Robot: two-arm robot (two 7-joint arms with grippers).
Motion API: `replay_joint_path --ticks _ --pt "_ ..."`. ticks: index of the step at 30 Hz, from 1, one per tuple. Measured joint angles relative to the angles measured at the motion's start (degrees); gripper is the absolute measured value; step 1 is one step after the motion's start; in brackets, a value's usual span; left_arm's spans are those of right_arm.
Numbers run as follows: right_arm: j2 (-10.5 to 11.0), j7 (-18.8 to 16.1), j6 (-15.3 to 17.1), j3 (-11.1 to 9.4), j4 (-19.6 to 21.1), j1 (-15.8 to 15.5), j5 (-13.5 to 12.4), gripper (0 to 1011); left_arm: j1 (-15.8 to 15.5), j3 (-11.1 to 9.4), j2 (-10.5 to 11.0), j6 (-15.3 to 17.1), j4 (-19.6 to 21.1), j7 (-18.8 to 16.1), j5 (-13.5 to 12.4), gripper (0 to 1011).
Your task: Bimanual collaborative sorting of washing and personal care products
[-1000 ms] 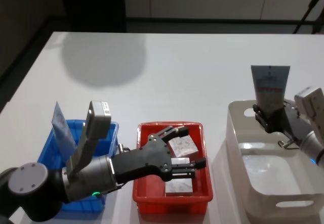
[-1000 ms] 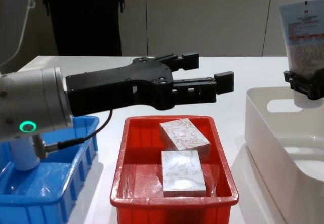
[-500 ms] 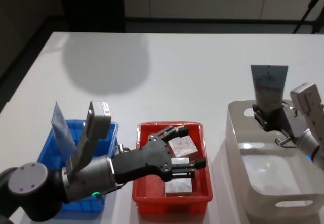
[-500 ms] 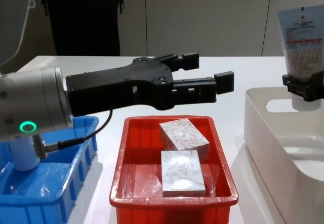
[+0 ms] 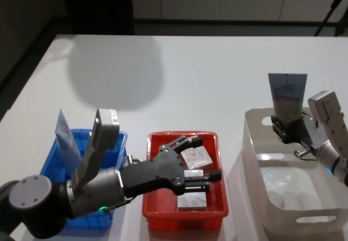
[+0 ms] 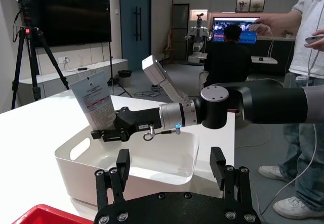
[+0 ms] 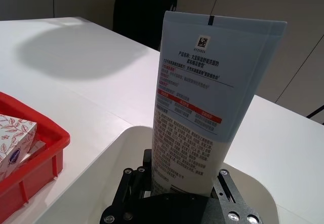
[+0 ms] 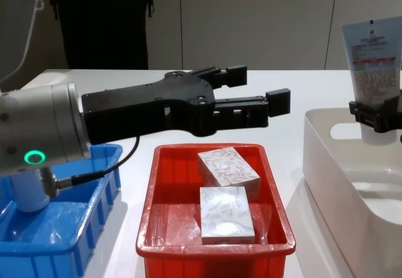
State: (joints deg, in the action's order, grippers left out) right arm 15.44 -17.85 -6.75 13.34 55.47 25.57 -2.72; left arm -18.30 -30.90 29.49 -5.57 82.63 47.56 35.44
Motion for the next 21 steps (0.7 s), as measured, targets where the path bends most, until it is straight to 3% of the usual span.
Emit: replay_joint_path --ticks 21 --pt "-1.1 1.3 0.0 0.3 -5.1 2.0 2.1 491 0.0 0.0 0.0 0.0 0.0 0.0 0.0 1002"
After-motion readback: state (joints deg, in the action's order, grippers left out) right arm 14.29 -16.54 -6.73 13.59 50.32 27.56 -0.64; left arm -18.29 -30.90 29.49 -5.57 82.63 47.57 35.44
